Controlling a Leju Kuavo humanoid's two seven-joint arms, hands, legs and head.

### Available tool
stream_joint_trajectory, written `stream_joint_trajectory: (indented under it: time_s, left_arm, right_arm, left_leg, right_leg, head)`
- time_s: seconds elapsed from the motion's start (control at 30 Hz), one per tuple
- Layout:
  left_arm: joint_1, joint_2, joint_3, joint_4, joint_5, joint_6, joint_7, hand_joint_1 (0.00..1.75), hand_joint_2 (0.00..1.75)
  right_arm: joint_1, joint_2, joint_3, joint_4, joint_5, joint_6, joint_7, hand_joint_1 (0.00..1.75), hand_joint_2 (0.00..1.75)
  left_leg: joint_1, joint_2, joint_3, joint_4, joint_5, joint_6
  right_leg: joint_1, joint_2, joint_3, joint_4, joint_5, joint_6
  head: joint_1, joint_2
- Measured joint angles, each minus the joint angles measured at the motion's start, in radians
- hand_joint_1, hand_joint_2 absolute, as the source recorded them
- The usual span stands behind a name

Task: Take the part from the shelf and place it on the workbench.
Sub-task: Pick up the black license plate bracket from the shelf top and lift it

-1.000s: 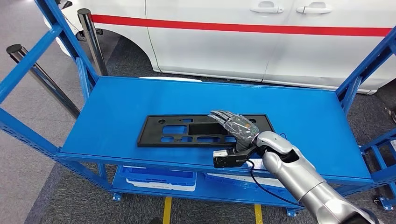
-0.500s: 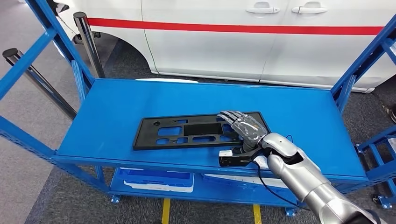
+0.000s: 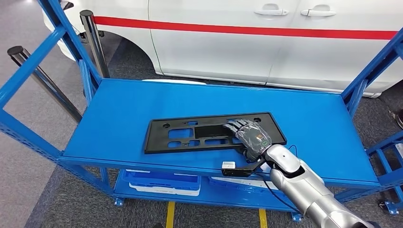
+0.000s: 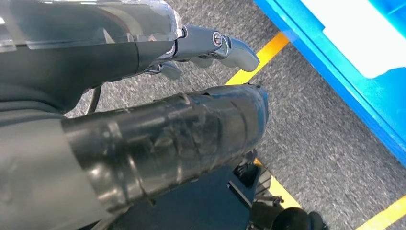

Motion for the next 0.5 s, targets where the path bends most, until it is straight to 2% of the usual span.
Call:
stream_joint_trajectory:
  time_s: [0.07,0.1,0.17,0.2,0.27,0.3,0.33,0.37,0.43,0.5]
  left_arm:
    - [0.0,0.0,0.001,0.0,0.0,0.001,0.001,0.0,0.0]
    - [0.0,0.0,0.001,0.0,-0.001,0.002,0.001,0.0,0.0]
    - [0.0,0.0,0.002,0.0,-0.001,0.003,0.001,0.0,0.0]
    - [0.0,0.0,0.002,0.0,-0.001,0.004,0.002,0.0,0.0]
    - [0.002,0.0,0.002,0.0,-0.002,0.006,0.002,0.0,0.0]
    - [0.003,0.0,0.003,0.0,-0.002,0.006,0.002,0.0,0.0]
    - [0.005,0.0,0.003,0.0,-0.002,0.007,0.002,0.0,0.0]
    - [0.005,0.0,0.003,0.0,-0.002,0.008,0.003,0.0,0.0]
    - [0.005,0.0,0.003,0.0,-0.002,0.01,0.003,0.0,0.0]
    - [0.003,0.0,0.004,0.0,-0.002,0.012,0.003,0.0,0.0]
  right_arm:
    - [0.009,0.001,-0.012,0.004,0.0,-0.013,-0.006,1.75,1.75]
    - [0.013,0.002,-0.02,0.006,0.0,-0.019,-0.009,1.75,1.75]
    - [0.017,0.004,-0.036,0.006,0.0,-0.028,-0.013,1.75,1.75]
    - [0.019,0.004,-0.043,0.007,0.001,-0.031,-0.014,1.75,1.75]
    - [0.023,0.006,-0.055,0.008,0.003,-0.035,-0.014,1.75,1.75]
    - [0.026,0.006,-0.059,0.008,0.004,-0.036,-0.014,1.75,1.75]
    - [0.029,0.006,-0.063,0.008,0.005,-0.036,-0.015,1.75,1.75]
    - [0.032,0.006,-0.068,0.009,0.006,-0.038,-0.015,1.75,1.75]
    - [0.039,0.007,-0.081,0.008,0.01,-0.049,-0.015,1.75,1.75]
    - [0.051,0.007,-0.099,0.003,0.022,-0.074,-0.015,1.75,1.75]
  left_leg:
    - [-0.001,0.0,-0.002,-0.001,0.0,-0.008]
    - [0.0,0.0,-0.002,0.0,-0.002,-0.013]
    - [0.001,0.001,-0.014,0.03,-0.027,-0.023]
    - [0.002,0.002,-0.032,0.074,-0.054,-0.028]
    - [0.006,0.002,-0.089,0.203,-0.115,-0.035]
    - [0.008,0.002,-0.113,0.256,-0.132,-0.037]
    - [0.01,0.002,-0.123,0.278,-0.131,-0.04]
    - [0.012,0.002,-0.115,0.261,-0.112,-0.041]
    - [0.017,0.002,-0.054,0.137,-0.047,-0.043]
    - [0.018,0.001,-0.001,0.028,-0.013,-0.039]
  right_leg:
    - [0.005,0.0,0.005,-0.015,-0.002,-0.006]
    - [0.003,0.0,0.007,-0.018,0.0,-0.01]
    - [-0.003,-0.003,0.012,-0.026,0.004,-0.021]
    - [-0.006,-0.005,0.014,-0.029,0.006,-0.026]
    - [-0.005,-0.008,0.015,-0.03,0.005,-0.03]
    - [-0.004,-0.009,0.015,-0.029,0.005,-0.03]
    - [-0.005,-0.009,0.016,-0.029,0.005,-0.03]
    - [-0.005,-0.009,0.017,-0.029,0.005,-0.03]
    - [-0.007,-0.008,0.019,-0.026,0.002,-0.025]
    - [-0.004,-0.007,0.018,-0.022,-0.001,-0.015]
  head:
    - [0.0,0.0]
    - [0.0,0.0]
    - [0.0,0.0]
    - [-0.001,0.0]
    - [-0.001,0.0]
    - [-0.001,0.0]
    - [-0.001,0.0]
    - [-0.001,0.0]
    - [-0.001,0.0]
    - [0.0,0.0]
